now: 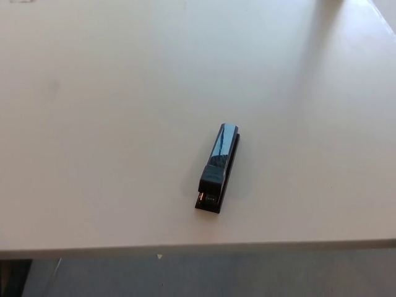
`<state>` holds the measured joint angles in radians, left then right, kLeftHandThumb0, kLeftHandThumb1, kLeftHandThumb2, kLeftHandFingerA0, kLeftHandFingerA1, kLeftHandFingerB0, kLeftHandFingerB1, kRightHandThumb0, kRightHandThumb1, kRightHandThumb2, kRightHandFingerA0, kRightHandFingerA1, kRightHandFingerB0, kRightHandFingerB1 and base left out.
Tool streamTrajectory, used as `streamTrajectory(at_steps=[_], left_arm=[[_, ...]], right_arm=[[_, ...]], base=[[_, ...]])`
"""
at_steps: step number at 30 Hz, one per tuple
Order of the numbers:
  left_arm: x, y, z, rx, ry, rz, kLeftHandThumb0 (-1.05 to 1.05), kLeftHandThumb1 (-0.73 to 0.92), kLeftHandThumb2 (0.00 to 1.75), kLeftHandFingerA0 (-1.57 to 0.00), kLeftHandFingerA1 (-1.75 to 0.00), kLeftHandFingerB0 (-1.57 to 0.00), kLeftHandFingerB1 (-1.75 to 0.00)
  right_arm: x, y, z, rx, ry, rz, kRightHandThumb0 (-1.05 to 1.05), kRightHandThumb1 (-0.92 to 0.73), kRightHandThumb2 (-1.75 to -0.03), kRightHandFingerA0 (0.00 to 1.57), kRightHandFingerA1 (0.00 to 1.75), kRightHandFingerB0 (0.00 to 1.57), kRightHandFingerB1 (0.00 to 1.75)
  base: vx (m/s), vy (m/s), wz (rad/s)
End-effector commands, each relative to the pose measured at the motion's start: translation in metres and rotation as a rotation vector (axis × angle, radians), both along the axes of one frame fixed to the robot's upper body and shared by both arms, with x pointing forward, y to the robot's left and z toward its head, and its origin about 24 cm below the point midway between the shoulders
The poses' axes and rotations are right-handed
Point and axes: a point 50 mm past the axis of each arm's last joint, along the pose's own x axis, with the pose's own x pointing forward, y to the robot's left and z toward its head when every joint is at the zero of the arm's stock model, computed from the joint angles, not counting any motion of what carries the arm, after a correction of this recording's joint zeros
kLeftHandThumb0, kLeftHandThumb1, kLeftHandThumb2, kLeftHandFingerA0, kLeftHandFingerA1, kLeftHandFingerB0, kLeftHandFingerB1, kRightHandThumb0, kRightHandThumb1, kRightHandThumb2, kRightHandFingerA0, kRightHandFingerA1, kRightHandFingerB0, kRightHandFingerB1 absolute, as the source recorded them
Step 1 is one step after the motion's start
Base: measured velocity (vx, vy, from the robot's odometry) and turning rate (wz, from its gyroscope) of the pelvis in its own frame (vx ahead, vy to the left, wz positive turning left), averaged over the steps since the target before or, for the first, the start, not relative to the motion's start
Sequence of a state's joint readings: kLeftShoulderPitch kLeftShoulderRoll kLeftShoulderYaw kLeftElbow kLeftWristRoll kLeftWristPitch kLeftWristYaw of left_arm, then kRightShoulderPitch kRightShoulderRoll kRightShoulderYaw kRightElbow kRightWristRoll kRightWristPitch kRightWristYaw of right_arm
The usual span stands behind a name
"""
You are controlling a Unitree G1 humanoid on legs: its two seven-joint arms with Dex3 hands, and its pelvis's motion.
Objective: The robot uses its right hand to press on the stapler that is in the middle of the desk
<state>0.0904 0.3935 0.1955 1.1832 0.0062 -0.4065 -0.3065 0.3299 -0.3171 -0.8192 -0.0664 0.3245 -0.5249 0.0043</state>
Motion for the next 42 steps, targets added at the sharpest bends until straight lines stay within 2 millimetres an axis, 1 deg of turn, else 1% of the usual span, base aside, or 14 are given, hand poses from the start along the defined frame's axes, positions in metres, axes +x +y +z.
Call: streamTrajectory(at_steps=[1, 12, 13, 14, 15, 20, 21, 22, 26, 28, 29, 40, 41, 42], left_arm=[[0.000, 0.007, 0.007, 0.006, -0.026, -0.009, -0.35, 0.64, 1.18, -0.04, -0.50, -0.03, -0.50], [0.005, 0.010, 0.010, 0.011, -0.040, -0.006, -0.35, 0.64, 1.18, -0.04, -0.50, -0.03, -0.50], [0.007, 0.009, 0.011, -0.133, -0.132, 0.096, -0.27, 0.77, 1.23, -0.13, -0.59, -0.14, -0.58], [0.007, 0.009, 0.011, 0.012, -0.066, 0.001, -0.66, 0.92, 0.68, -0.30, -0.45, -0.24, -0.42], [0.006, 0.010, 0.011, 0.054, -0.039, -0.031, -0.35, 0.64, 1.18, -0.06, -0.50, -0.05, -0.50], [0.006, 0.010, 0.011, 0.035, -0.042, -0.018, -0.35, 0.64, 1.18, -0.06, -0.50, -0.05, -0.50], [0.007, 0.009, 0.012, 0.056, -0.055, -0.031, -0.68, 0.88, 0.66, -0.33, -0.47, -0.29, -0.44], [0.008, 0.008, 0.013, 0.062, -0.070, -0.036, -0.36, 0.61, 1.16, -0.04, -0.50, -0.05, -0.50], [0.008, 0.009, 0.010, 0.022, -0.039, -0.015, -0.37, 0.60, 1.16, -0.06, -0.51, -0.05, -0.50], [0.008, 0.009, 0.010, 0.022, -0.040, -0.016, -0.37, 0.60, 1.16, -0.06, -0.51, -0.05, -0.50], [0.009, 0.007, 0.010, 0.006, -0.067, -0.007, -0.36, 0.62, 1.16, -0.06, -0.51, -0.06, -0.51], [0.015, 0.007, 0.011, 0.008, -0.054, -0.010, -0.36, 0.63, 1.17, -0.05, -0.50, -0.03, -0.50], [0.016, 0.007, 0.012, 0.014, -0.067, -0.030, -0.35, 0.63, 1.17, -0.06, -0.51, -0.06, -0.51], [0.015, 0.007, 0.012, 0.018, -0.062, -0.029, -0.36, 0.61, 1.16, -0.07, -0.51, -0.06, -0.51]], right_arm=[[0.017, 0.082, 0.051, -0.108, -0.165, 0.328, -0.61, -0.83, -0.65, 0.26, 0.29, 0.22, 0.27], [0.021, 0.094, 0.058, -0.112, -0.172, 0.345, -0.61, -0.83, -0.65, 0.24, 0.28, 0.21, 0.28], [0.033, 0.113, 0.077, -0.145, -0.242, 0.469, -0.63, -0.83, -0.65, 0.25, 0.28, 0.20, 0.27], [0.038, 0.125, 0.085, -0.162, -0.268, 0.546, -0.63, -0.84, -0.66, 0.25, 0.29, 0.19, 0.27], [0.042, 0.131, 0.086, -0.158, -0.262, 0.587, -0.63, -0.85, -0.66, 0.25, 0.28, 0.19, 0.27], [0.044, 0.135, 0.087, -0.151, -0.257, 0.597, -0.63, -0.85, -0.66, 0.25, 0.28, 0.19, 0.27], [0.059, 0.149, 0.082, -0.113, -0.214, 0.681, -0.72, -0.78, -0.65, 0.27, 0.30, 0.21, 0.28], [0.079, 0.175, 0.074, -0.072, -0.138, 0.817, -0.72, -0.80, -0.64, 0.26, 0.30, 0.20, 0.29], [0.101, 0.192, 0.063, 0.030, -0.080, 0.938, -0.73, -0.76, -0.63, 0.29, 0.31, 0.22, 0.28], [0.102, 0.192, 0.063, 0.031, -0.080, 0.937, -0.73, -0.76, -0.63, 0.29, 0.31, 0.22, 0.28], [0.116, 0.205, 0.062, 0.052, -0.066, 0.993, -0.72, -0.76, -0.63, 0.28, 0.32, 0.20, 0.28], [0.162, 0.241, 0.068, 0.126, -0.029, 1.085, -0.70, -0.75, -0.63, 0.27, 0.31, 0.18, 0.27], [0.176, 0.251, 0.067, 0.153, 0.000, 1.105, -0.73, -0.63, -0.88, 0.20, 0.42, 0.13, 0.38], [0.181, 0.254, 0.067, 0.166, 0.013, 1.114, -0.69, -0.74, -0.62, 0.27, 0.31, 0.19, 0.27]], base=[[0.00, 0.000, 0.00], [0.00, 0.000, 0.00], [0.00, 0.000, 0.00], [0.00, 0.000, 0.00], [0.00, 0.000, 0.00], [0.00, 0.000, 0.00], [0.00, 0.000, 0.00], [0.01, 0.004, 0.06], [0.00, 0.000, 0.00], [0.00, 0.000, 0.00], [0.00, 0.000, 0.00], [0.00, 0.000, 0.00], [0.00, 0.000, 0.00], [0.00, 0.000, 0.00]])
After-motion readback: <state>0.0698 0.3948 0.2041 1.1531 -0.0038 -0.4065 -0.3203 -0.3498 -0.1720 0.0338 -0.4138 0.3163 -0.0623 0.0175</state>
